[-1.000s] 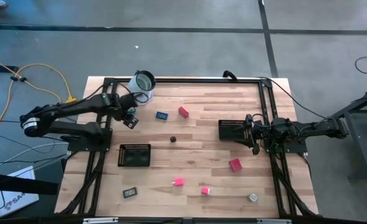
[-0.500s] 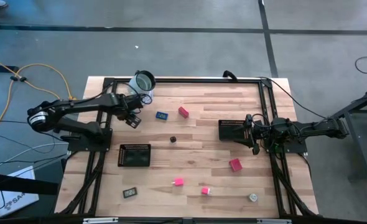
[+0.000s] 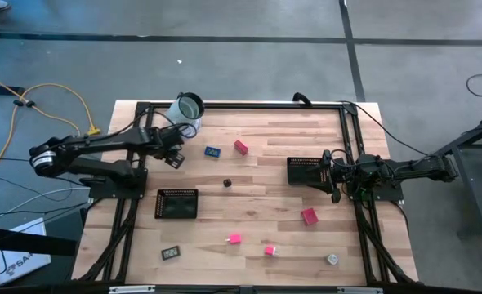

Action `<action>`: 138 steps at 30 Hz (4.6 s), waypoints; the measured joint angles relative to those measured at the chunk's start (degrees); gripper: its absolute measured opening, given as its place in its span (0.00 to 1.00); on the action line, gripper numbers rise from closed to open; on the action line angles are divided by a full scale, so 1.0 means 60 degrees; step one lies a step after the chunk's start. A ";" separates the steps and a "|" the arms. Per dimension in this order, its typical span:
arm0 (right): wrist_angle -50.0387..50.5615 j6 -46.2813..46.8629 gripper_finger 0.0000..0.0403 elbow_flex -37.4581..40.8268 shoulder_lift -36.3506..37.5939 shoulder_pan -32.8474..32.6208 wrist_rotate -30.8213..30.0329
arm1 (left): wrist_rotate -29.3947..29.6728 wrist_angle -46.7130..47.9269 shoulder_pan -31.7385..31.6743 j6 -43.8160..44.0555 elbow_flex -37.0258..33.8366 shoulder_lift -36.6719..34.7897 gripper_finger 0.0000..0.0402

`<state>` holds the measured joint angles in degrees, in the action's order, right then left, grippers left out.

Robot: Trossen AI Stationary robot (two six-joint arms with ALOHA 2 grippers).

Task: Pick & Place Office items
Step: Put the light blue digital timer into the left black bin

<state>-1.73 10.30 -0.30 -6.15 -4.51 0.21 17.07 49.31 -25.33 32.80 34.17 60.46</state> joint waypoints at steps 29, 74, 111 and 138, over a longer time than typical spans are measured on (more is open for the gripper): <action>0.0000 0.0001 0.55 0.0000 0.0000 -0.0004 0.0000 | 0.0434 -0.0593 -0.0045 -0.0249 -0.0611 -0.0115 0.54; 0.0001 -0.0003 0.55 -0.0002 0.0000 -0.0002 0.0000 | -0.0432 -0.2227 -0.1578 -0.2074 -0.1230 0.0773 0.68; -0.0001 -0.0001 0.55 -0.0002 0.0000 -0.0002 0.0000 | -0.0462 -0.2228 -0.1779 -0.1968 -0.1227 0.0835 0.43; -0.0001 -0.0003 0.55 0.0000 0.0000 -0.0004 0.0000 | -0.0554 -0.1920 -0.1593 -0.1892 -0.1238 -0.0108 0.39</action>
<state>-1.74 10.28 -0.30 -6.15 -4.54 0.21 13.74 37.79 -34.89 21.45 26.74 59.81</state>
